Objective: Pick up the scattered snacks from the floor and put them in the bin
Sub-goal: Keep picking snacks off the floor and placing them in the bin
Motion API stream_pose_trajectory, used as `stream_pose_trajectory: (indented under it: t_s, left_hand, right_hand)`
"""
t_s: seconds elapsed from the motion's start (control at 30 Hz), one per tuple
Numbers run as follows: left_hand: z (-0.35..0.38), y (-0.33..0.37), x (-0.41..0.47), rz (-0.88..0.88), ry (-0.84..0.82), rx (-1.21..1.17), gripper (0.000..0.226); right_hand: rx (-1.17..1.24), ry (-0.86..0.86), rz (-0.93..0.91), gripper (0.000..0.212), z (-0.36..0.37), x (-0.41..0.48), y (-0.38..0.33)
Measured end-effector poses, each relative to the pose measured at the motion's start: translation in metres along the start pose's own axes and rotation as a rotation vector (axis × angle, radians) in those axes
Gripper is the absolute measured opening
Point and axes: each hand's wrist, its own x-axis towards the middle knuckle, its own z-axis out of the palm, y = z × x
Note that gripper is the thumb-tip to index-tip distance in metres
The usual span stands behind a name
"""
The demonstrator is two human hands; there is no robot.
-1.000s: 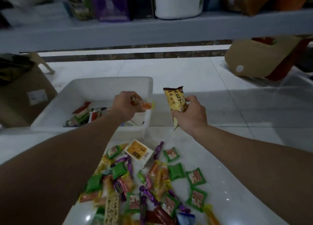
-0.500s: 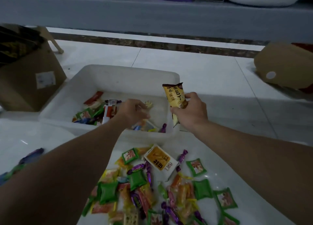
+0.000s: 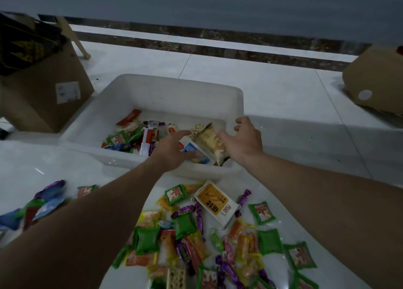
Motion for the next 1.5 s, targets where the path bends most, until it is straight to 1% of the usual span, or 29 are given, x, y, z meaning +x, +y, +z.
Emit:
stream_pose_trajectory:
  t_s: [0.23, 0.43, 0.53, 0.7, 0.8, 0.97, 1.1, 1.23, 1.33, 1.5]
  left_hand:
    - [0.008, 0.035, -0.024, 0.024, 0.024, -0.037, 0.076]
    - [0.044, 0.09, -0.052, 0.096, 0.013, -0.079, 0.072]
    - [0.077, 0.122, -0.063, 0.138, -0.032, 0.0, 0.071]
    - [0.141, 0.174, -0.085, 0.242, -0.154, 0.089, 0.068]
    - [0.18, 0.194, -0.1, 0.296, -0.241, 0.184, 0.069]
    - [0.242, 0.201, -0.126, 0.42, -0.396, 0.387, 0.071]
    - [0.278, 0.204, -0.142, 0.497, -0.492, 0.487, 0.072]
    - [0.301, 0.208, -0.15, 0.562, -0.552, 0.509, 0.071]
    - [0.314, 0.209, -0.152, 0.602, -0.586, 0.48, 0.07]
    - [0.332, 0.208, -0.155, 0.629, -0.652, 0.415, 0.071]
  right_hand:
    - [-0.078, -0.007, 0.036, 0.06, -0.053, -0.027, 0.052]
    - [-0.212, -0.05, -0.011, 0.068, -0.118, -0.068, 0.104]
    - [-0.248, -0.064, -0.006, 0.072, -0.152, -0.09, 0.134]
    - [-0.245, -0.04, 0.086, 0.077, -0.202, -0.122, 0.191]
    - [-0.263, -0.025, 0.156, 0.077, -0.221, -0.144, 0.225]
    - [-0.252, 0.015, 0.324, 0.076, -0.235, -0.185, 0.276]
    - [-0.286, -0.002, 0.364, 0.075, -0.231, -0.214, 0.302]
    - [-0.335, -0.04, 0.338, 0.073, -0.227, -0.239, 0.314]
    - [-0.374, -0.093, 0.333, 0.074, -0.23, -0.257, 0.321]
    - [-0.384, -0.181, 0.4, 0.082, -0.236, -0.289, 0.328]
